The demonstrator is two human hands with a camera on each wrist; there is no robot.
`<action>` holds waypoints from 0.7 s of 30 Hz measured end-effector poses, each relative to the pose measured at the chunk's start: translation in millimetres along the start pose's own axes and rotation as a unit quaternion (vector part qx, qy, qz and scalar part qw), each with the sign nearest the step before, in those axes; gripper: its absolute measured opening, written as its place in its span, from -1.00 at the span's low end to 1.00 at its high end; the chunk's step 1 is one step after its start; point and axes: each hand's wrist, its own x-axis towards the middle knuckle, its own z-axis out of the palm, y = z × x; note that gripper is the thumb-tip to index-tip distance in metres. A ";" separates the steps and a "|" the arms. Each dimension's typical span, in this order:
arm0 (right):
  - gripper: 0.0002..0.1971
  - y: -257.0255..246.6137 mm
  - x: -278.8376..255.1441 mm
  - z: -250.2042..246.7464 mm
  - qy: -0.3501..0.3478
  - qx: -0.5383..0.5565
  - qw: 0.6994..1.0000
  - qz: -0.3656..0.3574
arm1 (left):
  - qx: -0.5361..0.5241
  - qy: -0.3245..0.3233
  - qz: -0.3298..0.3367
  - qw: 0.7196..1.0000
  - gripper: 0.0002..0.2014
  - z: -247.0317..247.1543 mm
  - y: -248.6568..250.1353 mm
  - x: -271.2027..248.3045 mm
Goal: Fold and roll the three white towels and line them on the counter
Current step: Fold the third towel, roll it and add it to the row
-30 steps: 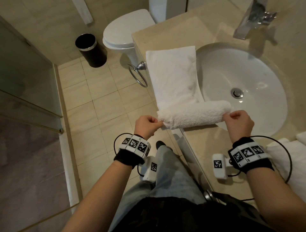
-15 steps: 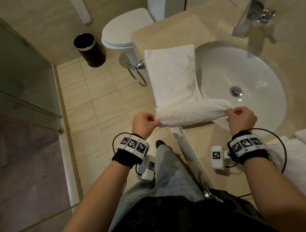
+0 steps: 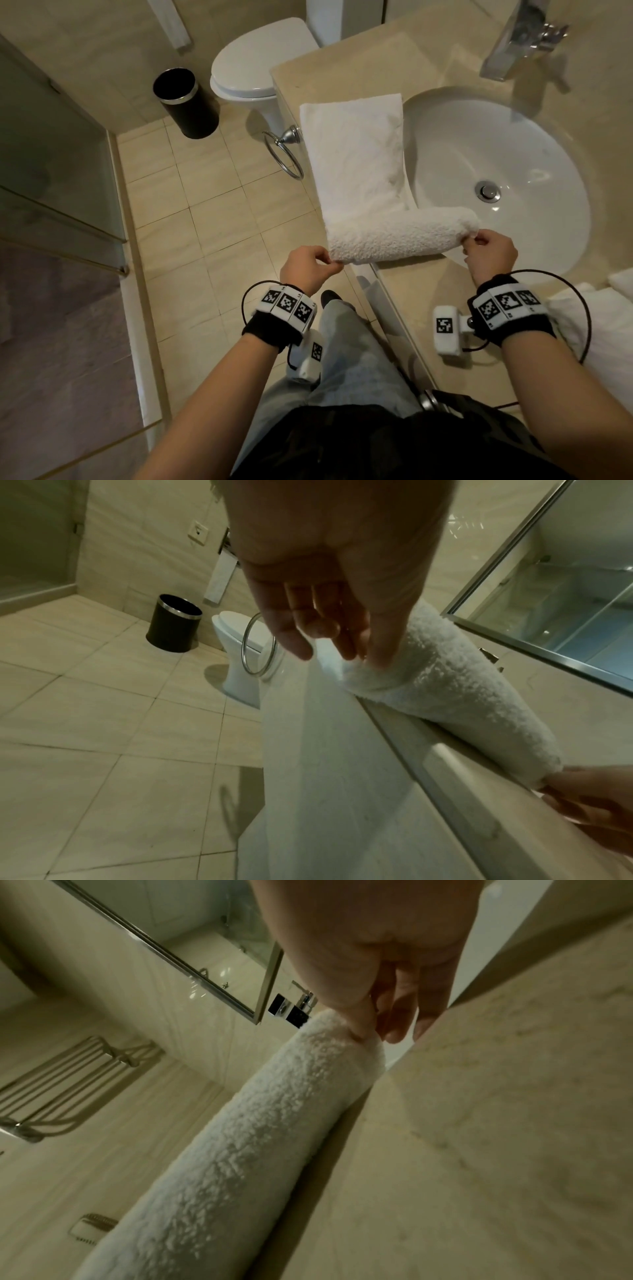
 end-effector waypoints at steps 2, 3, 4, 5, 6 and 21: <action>-0.83 0.7 0.9 1.1 0.006 0.001 1.000 0.005 | -0.006 0.039 0.018 0.999 -0.84 2.3 2.2 2.2; -0.81 -0.3 0.9 0.4 0.009 0.000 1.000 0.005 | 0.001 0.049 0.030 0.998 -0.84 2.3 1.5 3.2; -0.79 -1.7 1.3 -1.5 0.014 -0.003 1.000 0.003 | 0.015 0.053 0.045 0.997 -0.83 2.0 -0.2 3.9; -0.77 -3.5 2.1 -4.4 0.021 -0.010 1.000 0.000 | 0.036 0.051 0.064 0.996 -0.82 1.2 -3.5 4.6; -0.76 -5.1 3.4 -7.2 0.026 -0.021 0.999 -0.003 | 0.061 0.046 0.086 0.993 -0.82 -0.7 -7.0 4.9; -0.43 -43.0 -26.8 -14.9 -0.044 -0.098 0.951 -0.289 | 0.059 0.031 0.128 0.990 -0.45 -20.1 6.4 -4.2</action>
